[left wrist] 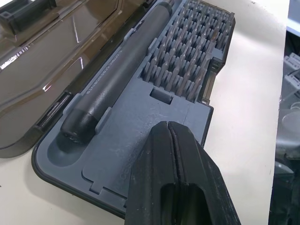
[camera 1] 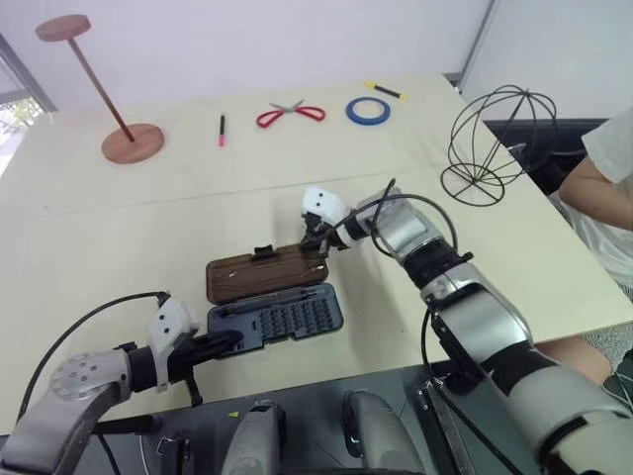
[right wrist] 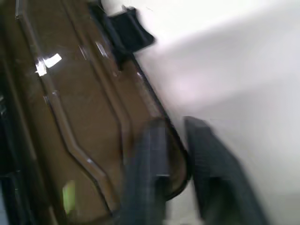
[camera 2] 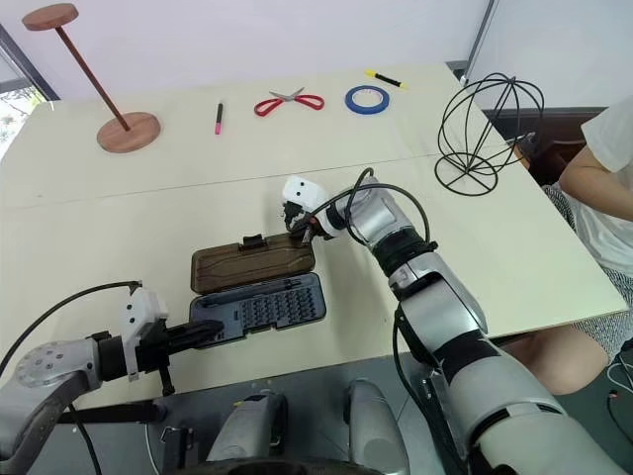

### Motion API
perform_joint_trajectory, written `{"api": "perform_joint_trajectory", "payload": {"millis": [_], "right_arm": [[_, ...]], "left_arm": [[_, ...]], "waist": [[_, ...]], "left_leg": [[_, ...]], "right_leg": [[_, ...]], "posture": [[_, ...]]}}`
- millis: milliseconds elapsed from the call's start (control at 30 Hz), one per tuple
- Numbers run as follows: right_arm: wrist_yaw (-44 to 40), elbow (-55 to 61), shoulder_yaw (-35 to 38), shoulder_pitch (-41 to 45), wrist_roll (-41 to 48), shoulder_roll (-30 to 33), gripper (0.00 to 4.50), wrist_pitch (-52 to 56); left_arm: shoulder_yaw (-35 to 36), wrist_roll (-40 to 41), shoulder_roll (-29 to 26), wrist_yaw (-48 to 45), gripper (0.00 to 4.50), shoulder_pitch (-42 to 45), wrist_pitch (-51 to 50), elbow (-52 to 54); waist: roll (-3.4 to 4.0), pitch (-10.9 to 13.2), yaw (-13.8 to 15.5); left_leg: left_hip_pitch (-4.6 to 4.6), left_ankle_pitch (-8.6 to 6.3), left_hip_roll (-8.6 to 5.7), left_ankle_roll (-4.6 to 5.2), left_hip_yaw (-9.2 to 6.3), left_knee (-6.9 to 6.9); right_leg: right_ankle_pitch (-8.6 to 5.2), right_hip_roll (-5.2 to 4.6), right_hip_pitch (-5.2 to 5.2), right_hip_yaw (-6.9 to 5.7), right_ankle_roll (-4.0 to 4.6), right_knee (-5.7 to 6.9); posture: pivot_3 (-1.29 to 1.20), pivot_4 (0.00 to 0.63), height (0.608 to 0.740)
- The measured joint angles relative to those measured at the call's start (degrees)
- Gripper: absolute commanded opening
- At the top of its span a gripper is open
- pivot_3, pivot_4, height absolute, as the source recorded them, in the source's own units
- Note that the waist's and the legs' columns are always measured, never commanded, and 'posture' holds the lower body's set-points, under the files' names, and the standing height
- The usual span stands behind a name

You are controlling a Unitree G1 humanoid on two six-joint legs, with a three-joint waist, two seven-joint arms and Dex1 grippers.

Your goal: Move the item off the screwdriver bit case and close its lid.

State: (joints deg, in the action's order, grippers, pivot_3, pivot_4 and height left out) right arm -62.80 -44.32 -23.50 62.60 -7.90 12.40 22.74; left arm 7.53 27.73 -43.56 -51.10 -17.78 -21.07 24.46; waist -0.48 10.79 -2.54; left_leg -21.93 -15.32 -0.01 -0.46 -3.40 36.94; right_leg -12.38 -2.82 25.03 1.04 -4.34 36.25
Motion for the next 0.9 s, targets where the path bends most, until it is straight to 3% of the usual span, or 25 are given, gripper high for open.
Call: {"api": "perform_joint_trajectory", "payload": {"millis": [100,300,400,600,900], "right_arm": [[0.1,0.3,0.0,-1.4,-0.4,0.1,0.03,-0.3],[0.3,2.9,-0.6,-2.7,-2.0,0.7,0.03,-4.0],[3.0,5.1,-0.9,-4.8,-3.3,1.7,0.03,-10.8],[11.9,11.5,-0.7,-7.8,-7.1,4.8,0.03,-22.7],[17.4,30.4,0.6,-18.1,-8.9,11.2,0.03,-25.5]], "left_arm": [[-0.3,-0.5,0.0,0.1,0.00,0.3,0.0,-0.3],[-1.2,-0.8,0.0,-0.1,0.00,2.1,-0.3,-1.1],[-1.2,-0.5,0.4,0.3,0.00,3.2,-1.6,-1.2],[1.0,5.7,4.3,4.8,0.00,8.6,-10.1,-1.9],[5.2,14.1,5.2,9.8,0.00,20.8,-18.8,-1.1]], "waist": [[0.01,0.0,-0.2],[0.01,0.0,-0.2],[0.01,0.0,-0.2],[-0.04,0.0,0.2],[-0.07,0.0,0.3]], "left_leg": [[0.63,0.00,0.02,0.01,0.05,-0.30],[0.82,0.00,0.09,0.00,0.01,-0.69],[0.81,0.01,0.10,0.00,0.01,-0.71],[0.65,0.04,0.10,-0.05,-0.11,-0.62],[0.53,0.05,0.08,-0.08,-0.07,-0.65]], "right_leg": [[-0.23,0.03,-0.43,0.03,0.36,-0.01],[-0.22,0.14,-0.41,0.03,0.35,0.00],[-0.19,0.15,-0.40,0.02,0.30,0.00],[-0.18,0.14,-0.37,-0.08,0.28,0.00],[-0.17,0.06,-0.28,-0.08,0.25,-0.09]], "posture": [[0.00,0.150,0.740],[0.00,0.150,0.740],[0.00,0.150,0.740],[0.00,0.150,0.740],[0.00,0.150,0.740]]}}
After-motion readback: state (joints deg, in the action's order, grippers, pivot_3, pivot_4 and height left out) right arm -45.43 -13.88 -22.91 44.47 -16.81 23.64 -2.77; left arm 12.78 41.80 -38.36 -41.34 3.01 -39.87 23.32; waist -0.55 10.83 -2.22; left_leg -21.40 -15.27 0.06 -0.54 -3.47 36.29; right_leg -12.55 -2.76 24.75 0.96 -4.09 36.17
